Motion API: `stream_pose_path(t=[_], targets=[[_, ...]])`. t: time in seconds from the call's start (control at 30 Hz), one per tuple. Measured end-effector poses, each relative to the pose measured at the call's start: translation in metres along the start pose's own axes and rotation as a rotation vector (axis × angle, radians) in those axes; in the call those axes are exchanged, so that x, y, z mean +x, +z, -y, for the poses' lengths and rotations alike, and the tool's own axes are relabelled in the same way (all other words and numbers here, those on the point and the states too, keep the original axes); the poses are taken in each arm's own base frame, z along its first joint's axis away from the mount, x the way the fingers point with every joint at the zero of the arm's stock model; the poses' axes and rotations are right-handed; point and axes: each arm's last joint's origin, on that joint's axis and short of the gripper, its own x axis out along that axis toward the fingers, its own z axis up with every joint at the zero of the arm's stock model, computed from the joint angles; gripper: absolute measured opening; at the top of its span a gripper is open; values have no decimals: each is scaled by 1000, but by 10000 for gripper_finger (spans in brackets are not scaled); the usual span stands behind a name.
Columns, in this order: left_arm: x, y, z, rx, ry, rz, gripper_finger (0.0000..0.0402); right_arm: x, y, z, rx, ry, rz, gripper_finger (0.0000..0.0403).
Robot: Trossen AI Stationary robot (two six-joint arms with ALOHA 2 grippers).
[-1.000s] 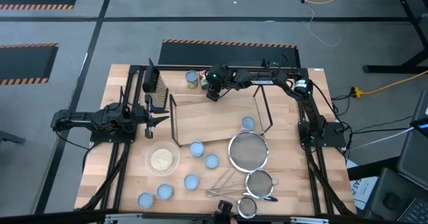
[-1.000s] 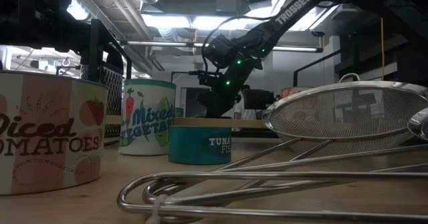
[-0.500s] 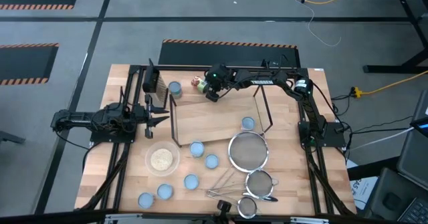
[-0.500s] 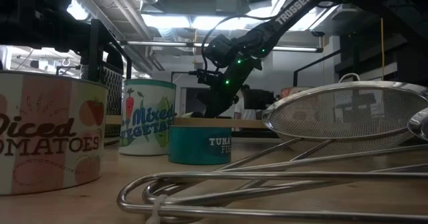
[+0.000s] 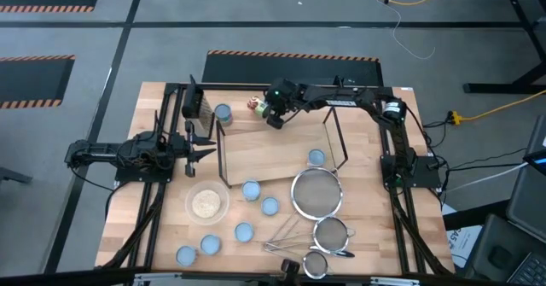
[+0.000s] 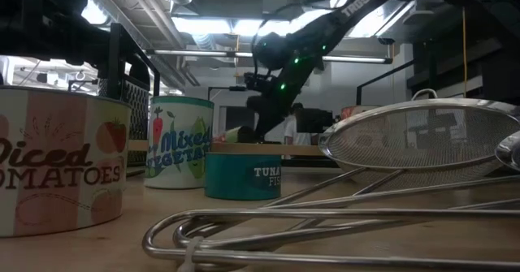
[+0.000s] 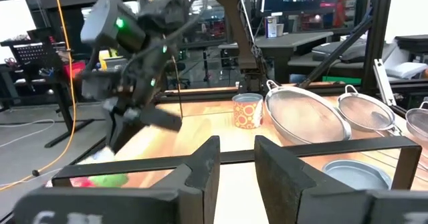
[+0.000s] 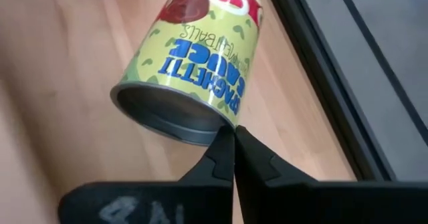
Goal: Pick and place cans onto a shelf
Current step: Put the large yellow can on the shelf
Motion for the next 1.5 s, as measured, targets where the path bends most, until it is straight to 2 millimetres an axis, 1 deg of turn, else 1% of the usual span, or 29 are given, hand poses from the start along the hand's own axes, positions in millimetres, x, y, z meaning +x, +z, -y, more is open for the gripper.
stream_pose_path(t=[0.13, 0.43, 0.57, 0.67, 0.77, 1.0, 1.17, 1.5], targets=[[0, 0, 0, 0, 0, 0, 86, -27, 6, 3, -2, 54, -41, 0], [0, 0, 0, 0, 0, -1, 86, -94, 25, 8, -4, 277, -299, 0], [0, 0, 0, 1, 0, -3, 86, -125, 28, 10, 22, 378, -418, 0], [0, 0, 0, 1, 0, -3, 86, -140, 27, 10, 51, 447, -489, 0], [0, 0, 0, 1, 0, -3, 86, -143, 25, 8, 106, 501, -523, 0], [0, 0, 0, 1, 0, -3, 86, -131, 13, -3, 142, 602, -601, 0], [0, 0, 0, 1, 0, -4, 86, -130, 7, -5, 191, 603, -669, 0], [0, 0, 0, 1, 0, -4, 86, -116, -11, -5, 296, 567, -778, 0]])
